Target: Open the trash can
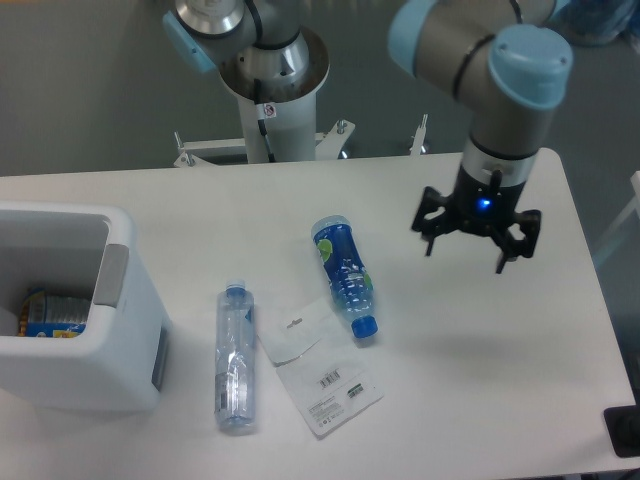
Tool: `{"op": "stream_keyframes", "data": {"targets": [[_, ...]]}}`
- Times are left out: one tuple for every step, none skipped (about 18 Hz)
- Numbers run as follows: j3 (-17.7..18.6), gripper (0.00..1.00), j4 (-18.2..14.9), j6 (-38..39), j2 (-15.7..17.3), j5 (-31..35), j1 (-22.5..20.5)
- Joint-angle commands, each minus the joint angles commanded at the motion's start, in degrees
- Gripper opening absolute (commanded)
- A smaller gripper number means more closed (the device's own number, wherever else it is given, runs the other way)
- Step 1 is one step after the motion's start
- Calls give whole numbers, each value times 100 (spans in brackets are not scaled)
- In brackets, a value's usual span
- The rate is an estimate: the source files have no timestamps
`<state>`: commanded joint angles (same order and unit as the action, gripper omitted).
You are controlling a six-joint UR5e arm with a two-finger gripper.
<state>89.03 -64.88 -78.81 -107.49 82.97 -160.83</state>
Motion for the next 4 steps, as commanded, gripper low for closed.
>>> {"op": "stream_keyframes", "data": {"targets": [[18,100,54,-159,-9,9,-18],[35,100,54,-196,-9,9,-36],[79,100,63,-205,-17,9,-44],[123,100,72,-196,-18,18,-36]]}}
